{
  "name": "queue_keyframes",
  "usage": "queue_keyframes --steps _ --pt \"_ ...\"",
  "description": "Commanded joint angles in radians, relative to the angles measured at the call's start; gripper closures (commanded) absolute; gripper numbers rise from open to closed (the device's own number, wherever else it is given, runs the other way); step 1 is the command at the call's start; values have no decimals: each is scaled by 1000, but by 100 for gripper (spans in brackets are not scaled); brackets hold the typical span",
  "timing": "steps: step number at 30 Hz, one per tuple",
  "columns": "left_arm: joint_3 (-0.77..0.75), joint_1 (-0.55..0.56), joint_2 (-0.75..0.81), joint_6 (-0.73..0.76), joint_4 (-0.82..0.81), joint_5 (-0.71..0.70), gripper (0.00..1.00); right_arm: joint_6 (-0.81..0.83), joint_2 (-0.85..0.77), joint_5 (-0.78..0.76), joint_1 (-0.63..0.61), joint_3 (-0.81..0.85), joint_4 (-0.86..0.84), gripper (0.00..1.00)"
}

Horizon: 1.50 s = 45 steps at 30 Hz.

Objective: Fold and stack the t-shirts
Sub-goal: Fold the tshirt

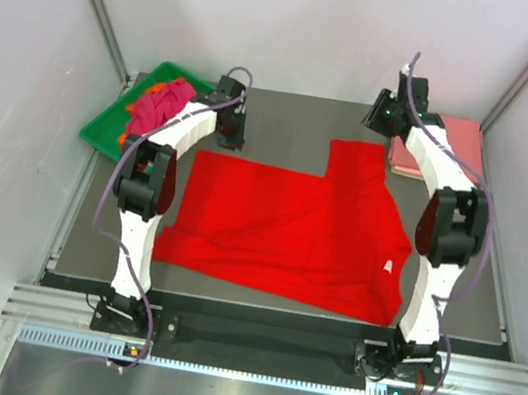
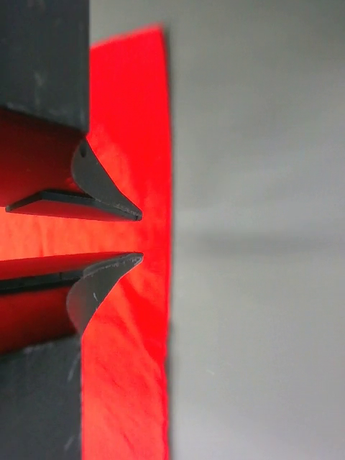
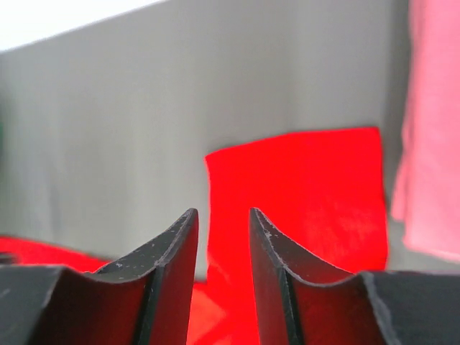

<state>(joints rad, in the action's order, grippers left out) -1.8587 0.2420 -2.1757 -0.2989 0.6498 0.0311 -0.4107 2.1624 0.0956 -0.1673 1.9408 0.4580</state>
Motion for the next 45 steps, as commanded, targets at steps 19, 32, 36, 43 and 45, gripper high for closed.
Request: queue_keyframes --steps 19,32,36,43,45 --pt "-149 5 -239 9 137 -183 72 182 153 -118 -3 -30 113 71" --pt "-280 -23 -337 15 113 -241 71 181 341 -109 -5 237 172 72" --pt "-336 -33 -369 23 114 -234 71 174 390 -100 2 329 183 71" --pt "-401 -35 -265 56 168 -160 68 158 338 -69 2 357 156 71" --pt "-345 -33 -184 64 159 -145 64 147 301 -62 -1 308 113 70"
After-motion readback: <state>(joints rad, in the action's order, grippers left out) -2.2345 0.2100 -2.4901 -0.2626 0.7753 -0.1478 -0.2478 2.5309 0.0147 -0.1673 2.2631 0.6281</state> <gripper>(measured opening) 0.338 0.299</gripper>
